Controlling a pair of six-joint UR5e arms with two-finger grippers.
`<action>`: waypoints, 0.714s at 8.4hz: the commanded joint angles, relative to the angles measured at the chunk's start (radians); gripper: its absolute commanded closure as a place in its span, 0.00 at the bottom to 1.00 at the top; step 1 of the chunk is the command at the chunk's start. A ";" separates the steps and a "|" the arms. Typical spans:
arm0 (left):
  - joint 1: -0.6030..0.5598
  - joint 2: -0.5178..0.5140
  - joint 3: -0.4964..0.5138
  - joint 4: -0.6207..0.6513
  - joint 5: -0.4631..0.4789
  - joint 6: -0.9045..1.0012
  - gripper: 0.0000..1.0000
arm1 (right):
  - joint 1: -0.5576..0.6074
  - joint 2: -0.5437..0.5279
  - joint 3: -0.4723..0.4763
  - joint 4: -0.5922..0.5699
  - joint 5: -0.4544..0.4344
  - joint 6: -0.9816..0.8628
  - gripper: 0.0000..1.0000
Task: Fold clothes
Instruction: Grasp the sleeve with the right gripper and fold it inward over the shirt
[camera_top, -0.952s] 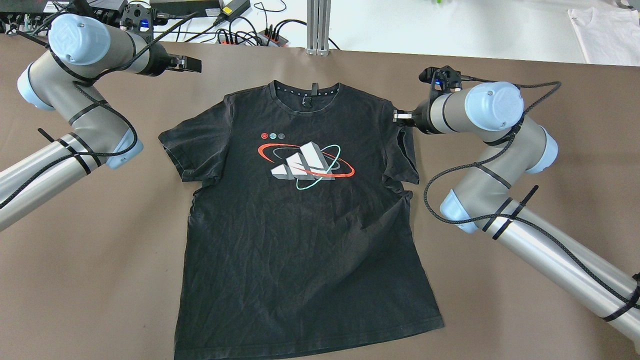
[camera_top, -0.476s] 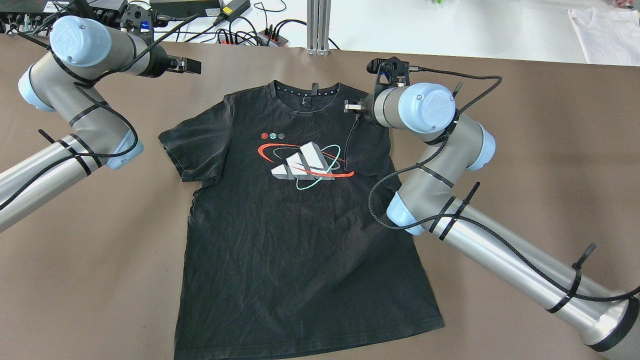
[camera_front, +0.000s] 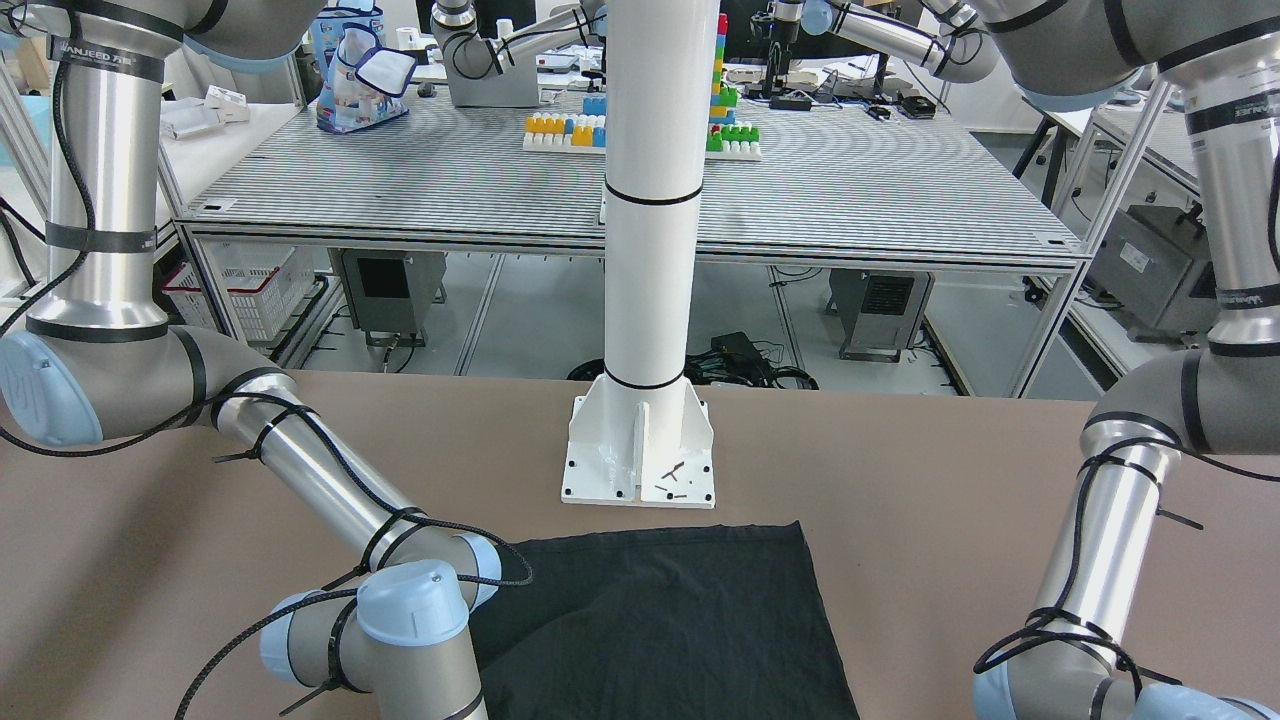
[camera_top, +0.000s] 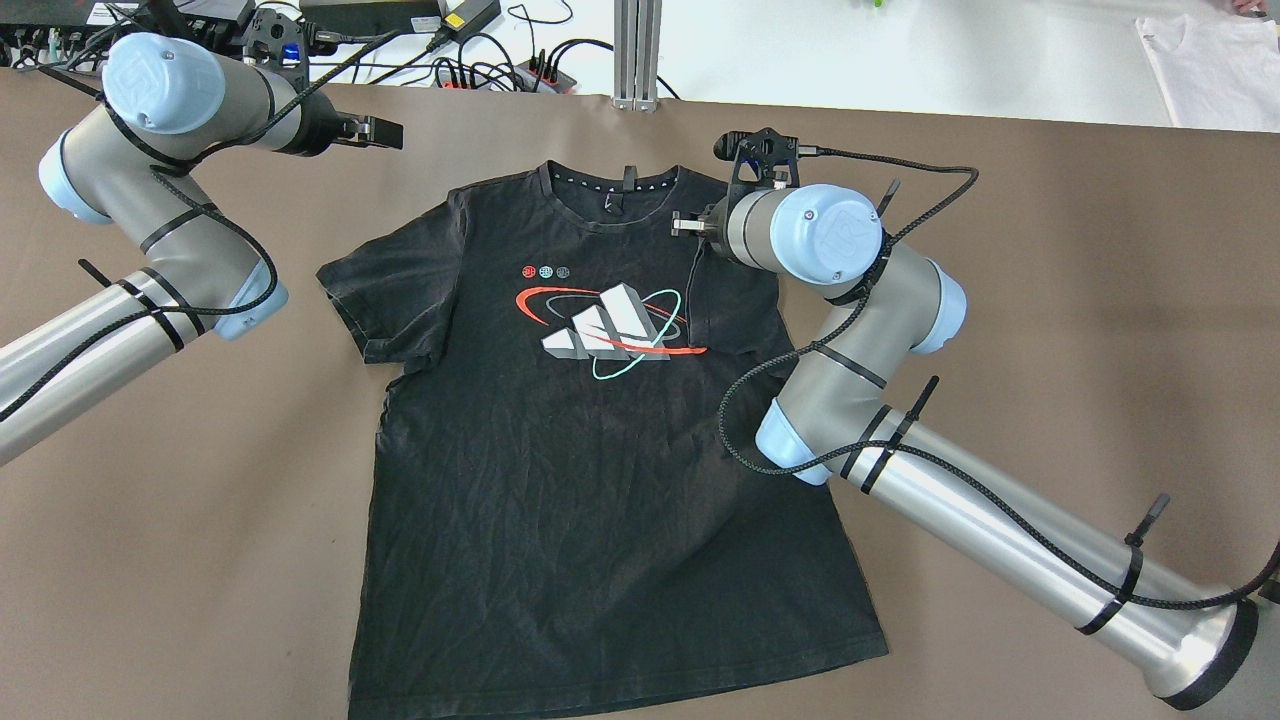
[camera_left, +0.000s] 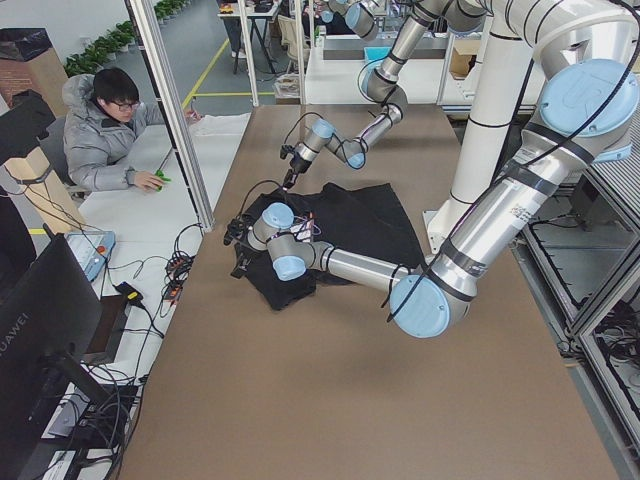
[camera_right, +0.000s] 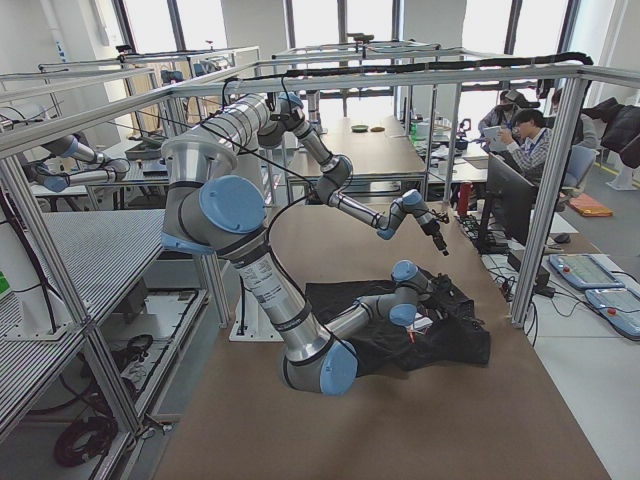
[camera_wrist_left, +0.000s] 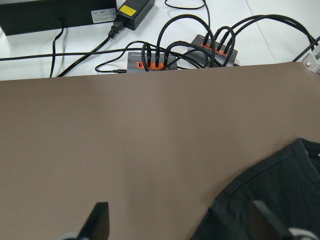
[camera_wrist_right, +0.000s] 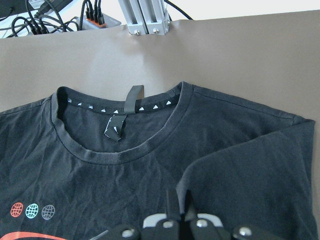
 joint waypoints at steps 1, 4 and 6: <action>0.014 -0.004 0.001 0.000 0.025 -0.012 0.00 | 0.001 -0.002 0.000 0.002 -0.001 0.000 0.06; 0.014 0.000 -0.008 -0.002 0.021 -0.018 0.00 | 0.020 0.000 0.003 0.005 0.008 0.075 0.06; 0.027 0.032 -0.021 -0.059 0.010 -0.014 0.00 | 0.065 -0.003 0.012 0.004 0.089 0.078 0.06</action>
